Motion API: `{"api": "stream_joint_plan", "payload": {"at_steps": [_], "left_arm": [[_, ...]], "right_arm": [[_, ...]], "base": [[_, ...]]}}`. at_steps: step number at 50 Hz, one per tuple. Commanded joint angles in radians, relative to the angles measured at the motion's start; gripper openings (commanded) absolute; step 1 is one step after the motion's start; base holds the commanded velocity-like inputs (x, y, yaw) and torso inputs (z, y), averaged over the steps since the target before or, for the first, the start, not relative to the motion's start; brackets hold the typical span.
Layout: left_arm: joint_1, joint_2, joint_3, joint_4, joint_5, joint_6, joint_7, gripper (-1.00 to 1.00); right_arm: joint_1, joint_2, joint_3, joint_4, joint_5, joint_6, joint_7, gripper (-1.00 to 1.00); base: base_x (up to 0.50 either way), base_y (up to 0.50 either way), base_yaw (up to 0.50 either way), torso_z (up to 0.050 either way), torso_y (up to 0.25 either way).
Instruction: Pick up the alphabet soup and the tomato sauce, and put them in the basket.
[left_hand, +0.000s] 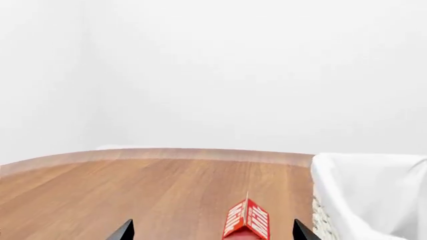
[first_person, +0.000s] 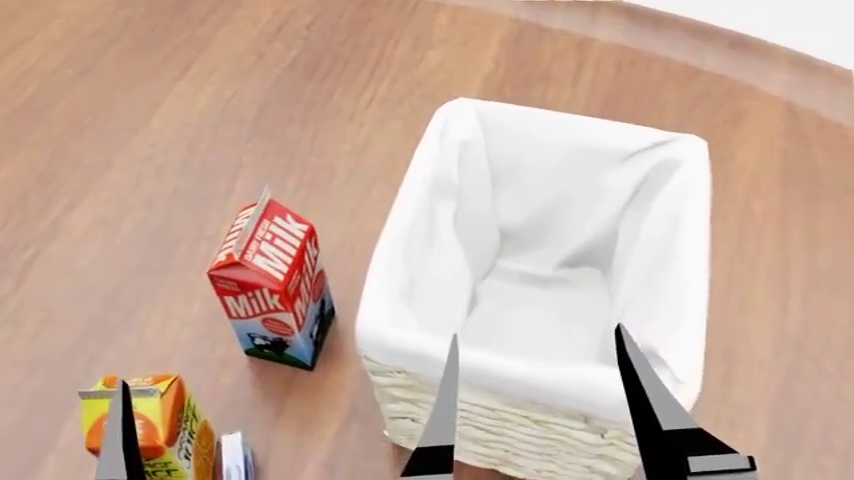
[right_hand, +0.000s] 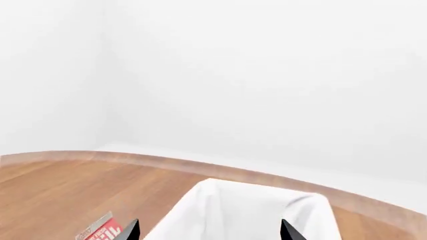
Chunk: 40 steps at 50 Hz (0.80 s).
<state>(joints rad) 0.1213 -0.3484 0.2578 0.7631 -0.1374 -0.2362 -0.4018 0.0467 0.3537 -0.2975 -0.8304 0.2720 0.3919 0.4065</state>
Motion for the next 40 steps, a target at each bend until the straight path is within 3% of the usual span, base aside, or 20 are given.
{"api": "stream_joint_plan", "payload": {"at_steps": [1,17,40], "left_arm": [[-0.010,0.022,-0.020,-0.026,-0.004,0.017,0.030,1.00],[-0.003,0.021,-0.029,-0.033,-0.041,0.049,0.032,1.00],[0.004,0.010,-0.022,-0.025,-0.044,0.062,0.022,1.00]], "right_arm": [[0.007,-0.014,0.022,0.004,-0.022,0.005,-0.020,1.00],[-0.029,0.063,-0.072,-0.058,-0.047,0.079,-0.061,1.00],[-0.280,0.198,-0.158,-0.068,-0.137,-0.163,-0.096,1.00]], "base": [[0.00,0.00,0.00,0.038,-0.203],[0.00,0.00,0.00,0.006,-0.028],[0.00,0.00,0.00,0.000,0.000]]}}
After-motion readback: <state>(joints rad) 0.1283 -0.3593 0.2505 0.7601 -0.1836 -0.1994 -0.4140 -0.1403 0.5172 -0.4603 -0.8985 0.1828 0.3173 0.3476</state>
